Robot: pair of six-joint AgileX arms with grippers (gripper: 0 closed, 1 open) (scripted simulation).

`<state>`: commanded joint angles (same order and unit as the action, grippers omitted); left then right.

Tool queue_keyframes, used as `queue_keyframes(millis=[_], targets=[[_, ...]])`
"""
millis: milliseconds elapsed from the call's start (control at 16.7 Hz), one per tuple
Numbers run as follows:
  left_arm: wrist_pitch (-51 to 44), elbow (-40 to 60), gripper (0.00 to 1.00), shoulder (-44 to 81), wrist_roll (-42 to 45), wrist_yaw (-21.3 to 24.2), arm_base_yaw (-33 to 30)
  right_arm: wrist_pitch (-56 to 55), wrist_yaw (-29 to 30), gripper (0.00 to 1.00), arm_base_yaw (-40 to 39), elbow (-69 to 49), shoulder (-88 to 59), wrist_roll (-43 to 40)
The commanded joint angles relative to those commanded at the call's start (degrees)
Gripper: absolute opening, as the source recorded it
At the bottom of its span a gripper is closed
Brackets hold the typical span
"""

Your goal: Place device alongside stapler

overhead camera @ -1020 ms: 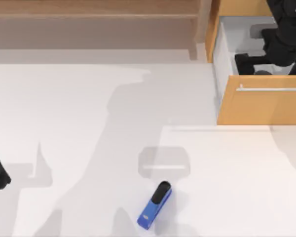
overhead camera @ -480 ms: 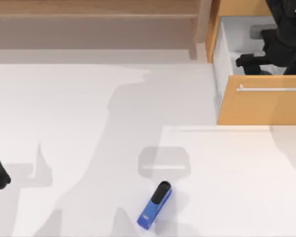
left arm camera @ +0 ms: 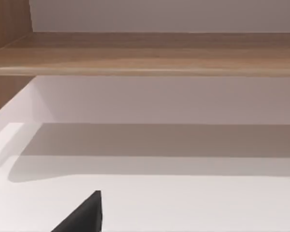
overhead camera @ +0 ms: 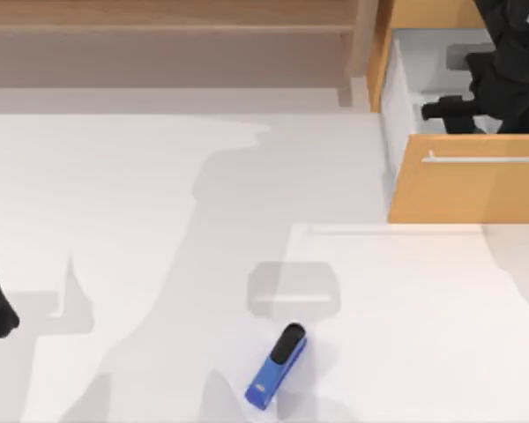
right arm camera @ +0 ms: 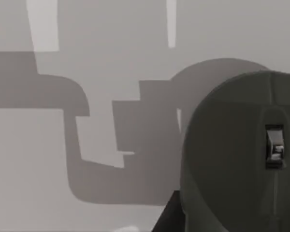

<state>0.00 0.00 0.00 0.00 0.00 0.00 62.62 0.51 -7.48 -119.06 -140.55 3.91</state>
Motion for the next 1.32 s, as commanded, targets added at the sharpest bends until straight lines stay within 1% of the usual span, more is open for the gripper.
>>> queue_keyframes(millis=[660, 960, 1320], targets=[[0.0, 0.0, 1.00, 0.0, 0.0, 0.0, 0.0, 0.4, 0.2, 0.00, -0.1, -0.3, 1.4, 0.2], [0.0, 0.0, 1.00, 0.0, 0.0, 0.0, 0.0, 1.3, 1.8, 0.00, -1.0, 2.8, 9.1, 2.3], [0.0, 0.0, 1.00, 0.0, 0.0, 0.0, 0.0, -2.6, 3.8, 0.00, -5.0, 8.8, 22.7, 9.4]])
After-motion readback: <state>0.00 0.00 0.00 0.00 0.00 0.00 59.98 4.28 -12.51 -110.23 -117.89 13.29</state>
